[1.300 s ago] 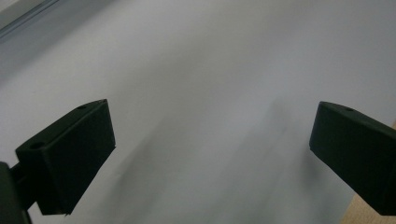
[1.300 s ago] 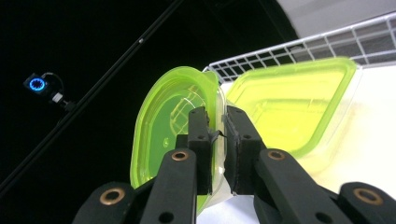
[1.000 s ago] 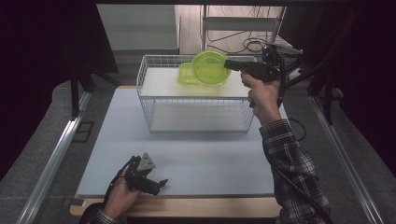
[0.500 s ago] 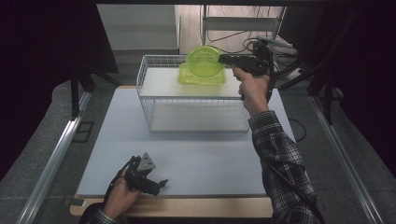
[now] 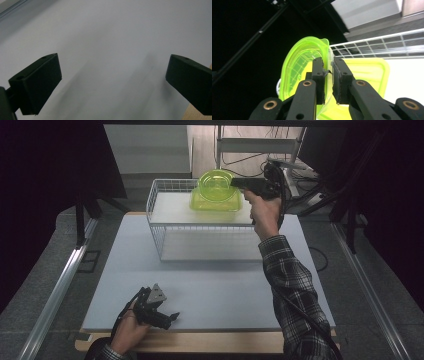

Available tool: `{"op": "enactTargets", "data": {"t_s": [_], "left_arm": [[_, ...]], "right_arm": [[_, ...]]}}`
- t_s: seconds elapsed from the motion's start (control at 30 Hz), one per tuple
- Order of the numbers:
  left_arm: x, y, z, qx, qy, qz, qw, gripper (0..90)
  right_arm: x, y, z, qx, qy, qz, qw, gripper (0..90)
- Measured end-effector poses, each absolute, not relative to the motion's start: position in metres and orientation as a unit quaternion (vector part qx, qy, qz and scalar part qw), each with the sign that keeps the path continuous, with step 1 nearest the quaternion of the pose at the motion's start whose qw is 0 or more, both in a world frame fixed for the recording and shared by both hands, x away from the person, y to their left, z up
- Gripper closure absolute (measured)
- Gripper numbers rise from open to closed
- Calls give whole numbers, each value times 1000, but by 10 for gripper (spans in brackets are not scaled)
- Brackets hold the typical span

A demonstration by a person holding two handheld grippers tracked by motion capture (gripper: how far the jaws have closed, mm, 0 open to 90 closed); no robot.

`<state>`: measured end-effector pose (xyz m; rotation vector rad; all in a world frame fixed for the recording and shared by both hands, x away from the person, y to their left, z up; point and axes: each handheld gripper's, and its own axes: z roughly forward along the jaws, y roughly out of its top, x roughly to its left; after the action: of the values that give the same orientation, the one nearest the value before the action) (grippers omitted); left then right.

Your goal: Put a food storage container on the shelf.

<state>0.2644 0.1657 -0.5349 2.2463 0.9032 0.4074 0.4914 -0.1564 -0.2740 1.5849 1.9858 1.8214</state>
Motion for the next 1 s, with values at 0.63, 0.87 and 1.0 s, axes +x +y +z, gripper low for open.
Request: {"op": "enactTargets", "data": {"t_s": [0.63, 0.87, 1.0], "left_arm": [[264, 166, -535, 863, 345, 157, 334, 2], [264, 165, -536, 864, 345, 157, 332, 2], [264, 165, -536, 864, 345, 157, 332, 2]], "right_arm": [[499, -153, -275, 515, 645, 563, 44, 596], [492, -157, -270, 492, 656, 572, 30, 504], [487, -160, -269, 478, 666, 571, 28, 467]]}}
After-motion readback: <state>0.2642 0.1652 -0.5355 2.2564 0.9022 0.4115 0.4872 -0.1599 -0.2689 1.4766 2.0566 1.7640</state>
